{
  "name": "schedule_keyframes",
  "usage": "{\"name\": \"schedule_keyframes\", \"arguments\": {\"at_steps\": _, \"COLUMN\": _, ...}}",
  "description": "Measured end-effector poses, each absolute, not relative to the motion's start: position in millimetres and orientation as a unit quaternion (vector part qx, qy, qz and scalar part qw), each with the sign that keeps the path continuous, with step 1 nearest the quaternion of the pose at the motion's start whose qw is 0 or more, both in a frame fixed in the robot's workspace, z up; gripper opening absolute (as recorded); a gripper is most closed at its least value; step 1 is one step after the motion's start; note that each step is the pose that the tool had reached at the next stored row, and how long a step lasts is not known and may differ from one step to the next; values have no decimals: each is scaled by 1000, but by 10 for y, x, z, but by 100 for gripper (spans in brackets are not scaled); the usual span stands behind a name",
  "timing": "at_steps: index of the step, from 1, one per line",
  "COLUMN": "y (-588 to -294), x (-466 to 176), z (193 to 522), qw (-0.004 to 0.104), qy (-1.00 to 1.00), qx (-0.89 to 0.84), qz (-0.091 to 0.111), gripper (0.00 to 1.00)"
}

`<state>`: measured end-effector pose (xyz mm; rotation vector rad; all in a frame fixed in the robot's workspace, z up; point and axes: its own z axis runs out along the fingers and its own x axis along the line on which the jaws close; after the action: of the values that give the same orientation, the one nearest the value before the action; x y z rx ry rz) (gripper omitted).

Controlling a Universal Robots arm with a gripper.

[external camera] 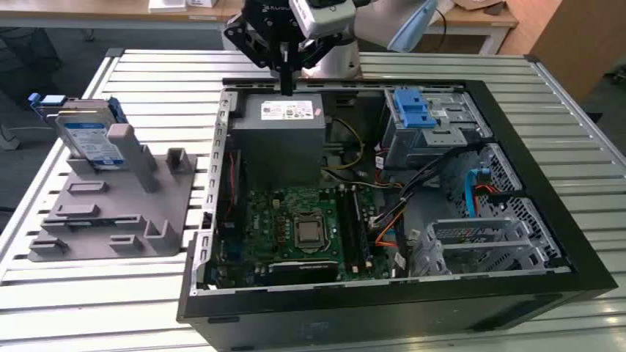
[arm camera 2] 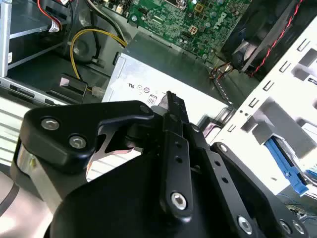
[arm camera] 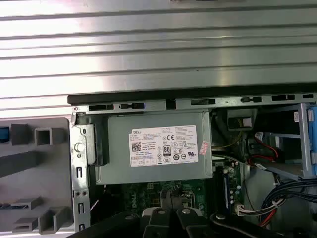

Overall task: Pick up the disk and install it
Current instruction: 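Reach for the disk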

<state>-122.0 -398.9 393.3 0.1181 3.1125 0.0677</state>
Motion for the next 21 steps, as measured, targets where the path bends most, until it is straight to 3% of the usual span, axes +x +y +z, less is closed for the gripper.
{"name": "schedule_keyframes", "arguments": {"at_steps": 21, "y": -3989, "x": -1252, "z": 3933, "qw": 13, "qy": 999, "qx": 38, "qz": 22, "gripper": 11}}
